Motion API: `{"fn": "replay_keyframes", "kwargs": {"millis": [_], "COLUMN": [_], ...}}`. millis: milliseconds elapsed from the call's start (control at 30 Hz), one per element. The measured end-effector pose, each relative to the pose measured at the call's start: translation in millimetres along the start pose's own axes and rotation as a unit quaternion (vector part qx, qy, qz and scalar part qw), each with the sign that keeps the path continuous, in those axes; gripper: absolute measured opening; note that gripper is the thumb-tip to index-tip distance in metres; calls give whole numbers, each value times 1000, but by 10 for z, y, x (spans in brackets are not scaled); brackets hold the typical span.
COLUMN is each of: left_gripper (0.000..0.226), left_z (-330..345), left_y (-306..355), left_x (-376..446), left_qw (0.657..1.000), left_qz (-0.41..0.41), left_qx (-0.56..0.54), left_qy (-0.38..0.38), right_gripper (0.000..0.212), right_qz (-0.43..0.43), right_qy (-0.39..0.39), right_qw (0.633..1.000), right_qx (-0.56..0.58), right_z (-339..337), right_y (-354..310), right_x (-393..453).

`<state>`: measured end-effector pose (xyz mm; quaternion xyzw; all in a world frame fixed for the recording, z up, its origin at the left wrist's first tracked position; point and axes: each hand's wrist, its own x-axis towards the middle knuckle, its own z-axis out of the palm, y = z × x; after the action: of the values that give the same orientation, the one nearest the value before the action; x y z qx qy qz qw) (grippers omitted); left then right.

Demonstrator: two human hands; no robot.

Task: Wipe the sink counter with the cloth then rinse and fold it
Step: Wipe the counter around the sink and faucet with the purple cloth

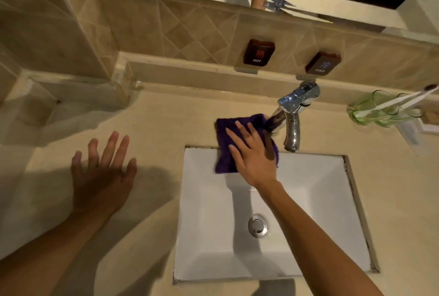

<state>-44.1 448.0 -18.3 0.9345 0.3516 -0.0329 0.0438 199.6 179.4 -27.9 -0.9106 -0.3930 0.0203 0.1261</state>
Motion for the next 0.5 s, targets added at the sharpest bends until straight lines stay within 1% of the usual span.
{"fn": "replay_keyframes", "kwargs": {"millis": [67,100,200,267,300,333,400,433,500], "left_gripper": [65,65,65,65,65,65,65,64,64], "left_z": [-7,-15,-30,-28,-22,-13,-7,-3,-3], "left_y": [1,11,28,23,18,13,15,23,25], "left_x": [-2,-4,1,-7,-13,-17,-15,-14,-20], "left_qw": [1000,1000,1000,1000,1000,1000,1000,999,999], "left_qz": [-1,0,7,13,15,14,1,-2,4], "left_qx": [6,8,3,-6,-10,-12,-24,-33,-42], "left_qy": [-2,-1,3,3,5,6,10,10,7], "right_gripper": [47,47,47,46,46,46,51,53,52], "right_qz": [-7,-6,-23,-44,-36,-1,98,126,143], "right_qy": [4,2,3,-5,-6,-8,-18,-40,-99], "right_qw": [999,1000,999,997,997,997,992,988,982], "right_qx": [31,26,-39,-63,-72,-75,-72,-75,-75], "right_z": [-54,-103,-253,-283,-295,-312,-424,-491,-628], "right_y": [281,393,576,717,833,986,1310,1471,1701], "right_x": [-161,-218,-289,-371,-440,-507,-617,-622,-539]}}
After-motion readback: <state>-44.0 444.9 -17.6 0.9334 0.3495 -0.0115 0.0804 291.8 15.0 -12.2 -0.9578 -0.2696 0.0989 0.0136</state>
